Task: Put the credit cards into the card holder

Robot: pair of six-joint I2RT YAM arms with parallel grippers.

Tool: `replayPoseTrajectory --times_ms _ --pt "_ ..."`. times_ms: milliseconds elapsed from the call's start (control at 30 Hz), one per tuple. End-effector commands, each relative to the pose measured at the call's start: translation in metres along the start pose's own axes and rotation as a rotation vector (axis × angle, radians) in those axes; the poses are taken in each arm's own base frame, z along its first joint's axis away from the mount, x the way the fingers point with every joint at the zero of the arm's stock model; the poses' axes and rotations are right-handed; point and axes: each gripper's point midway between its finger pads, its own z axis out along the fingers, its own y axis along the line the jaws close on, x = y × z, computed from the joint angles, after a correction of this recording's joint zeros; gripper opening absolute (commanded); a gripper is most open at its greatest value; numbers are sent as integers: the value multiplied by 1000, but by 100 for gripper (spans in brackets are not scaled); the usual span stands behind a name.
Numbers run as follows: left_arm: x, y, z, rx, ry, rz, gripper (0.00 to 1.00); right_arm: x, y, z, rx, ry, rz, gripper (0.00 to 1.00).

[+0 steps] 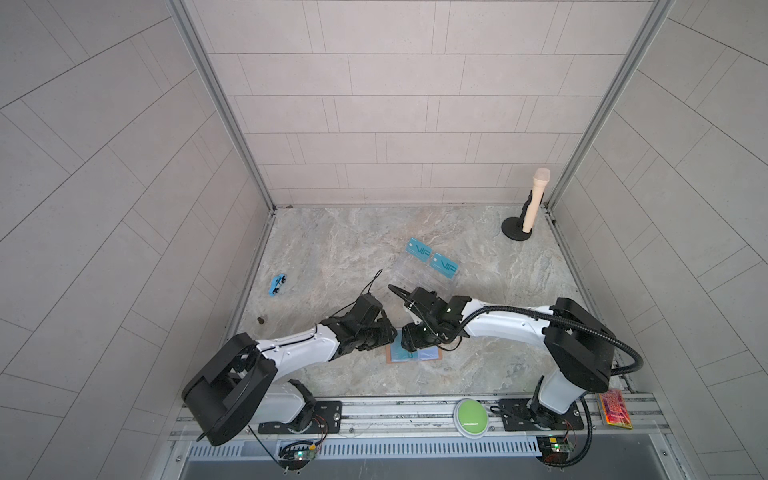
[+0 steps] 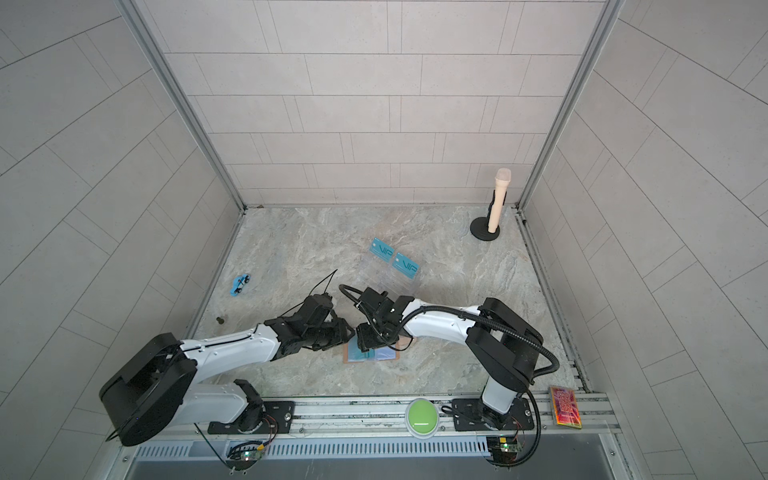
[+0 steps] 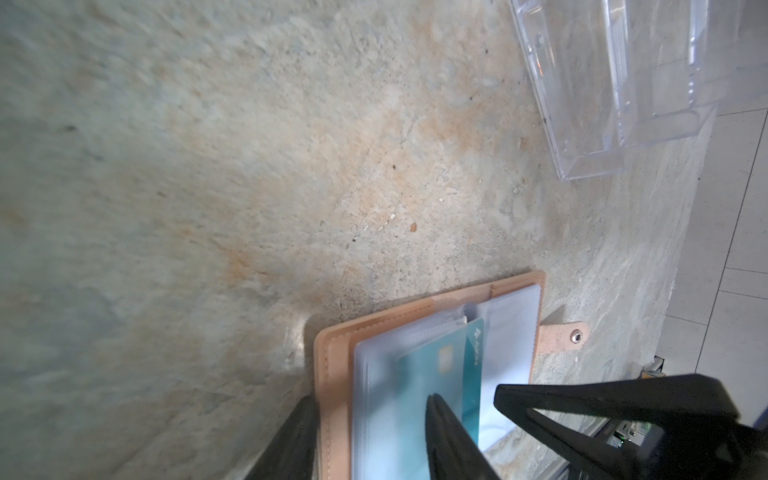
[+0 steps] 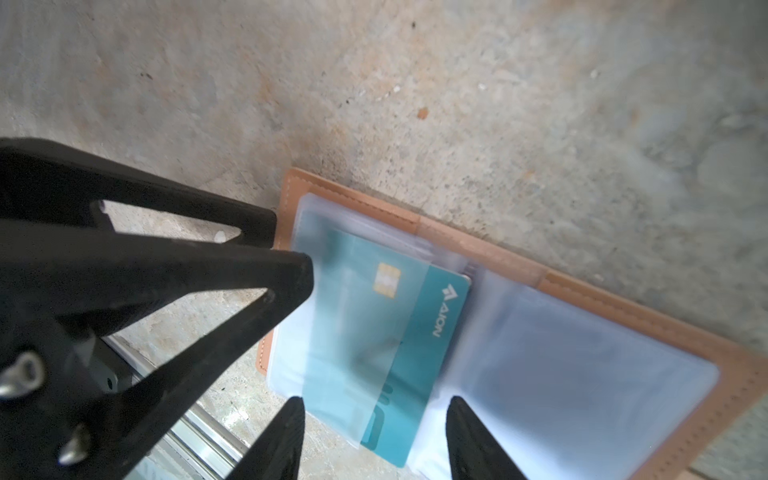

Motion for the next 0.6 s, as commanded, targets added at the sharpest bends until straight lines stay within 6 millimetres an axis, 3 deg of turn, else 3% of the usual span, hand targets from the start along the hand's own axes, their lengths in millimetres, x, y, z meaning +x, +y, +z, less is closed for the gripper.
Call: replayPoseTrajectory --times_ms 0,333,567 --pt "6 7 1 -26 20 -2 46 1 0 1 10 0 -14 57" --pt "6 6 2 -29 28 0 46 1 7 18 -11 42 -21 55" --pt "5 1 2 -11 22 2 46 -8 23 12 -42 21 -48 52"
